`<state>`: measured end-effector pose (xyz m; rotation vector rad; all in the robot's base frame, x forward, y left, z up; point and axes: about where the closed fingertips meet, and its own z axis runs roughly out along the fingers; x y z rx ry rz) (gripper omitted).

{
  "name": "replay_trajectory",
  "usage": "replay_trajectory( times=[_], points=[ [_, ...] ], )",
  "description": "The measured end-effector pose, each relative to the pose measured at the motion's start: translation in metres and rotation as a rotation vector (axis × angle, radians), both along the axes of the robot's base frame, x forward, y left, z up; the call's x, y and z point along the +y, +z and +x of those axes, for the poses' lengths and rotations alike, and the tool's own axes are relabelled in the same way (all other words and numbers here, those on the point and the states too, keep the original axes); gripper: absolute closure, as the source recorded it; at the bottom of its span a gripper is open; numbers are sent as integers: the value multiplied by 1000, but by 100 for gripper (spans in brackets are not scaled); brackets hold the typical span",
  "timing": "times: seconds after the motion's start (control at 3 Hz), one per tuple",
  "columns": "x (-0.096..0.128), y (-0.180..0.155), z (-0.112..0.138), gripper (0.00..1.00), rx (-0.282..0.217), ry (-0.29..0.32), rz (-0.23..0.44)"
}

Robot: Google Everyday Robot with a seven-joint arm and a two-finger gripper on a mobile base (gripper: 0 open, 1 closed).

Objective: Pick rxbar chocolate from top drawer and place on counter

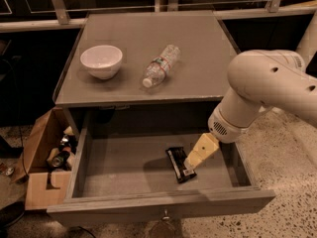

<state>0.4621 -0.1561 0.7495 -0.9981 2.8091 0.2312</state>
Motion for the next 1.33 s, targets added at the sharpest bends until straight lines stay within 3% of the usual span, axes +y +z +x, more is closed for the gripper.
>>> replay_trajectory(
  times=[0.67, 1.0, 1.33],
  points=[
    [0, 3, 5, 0, -76, -133, -31],
    [0, 2, 6, 0, -76, -134, -31],
    [3, -10, 15, 0, -74, -162, 14]
  ],
)
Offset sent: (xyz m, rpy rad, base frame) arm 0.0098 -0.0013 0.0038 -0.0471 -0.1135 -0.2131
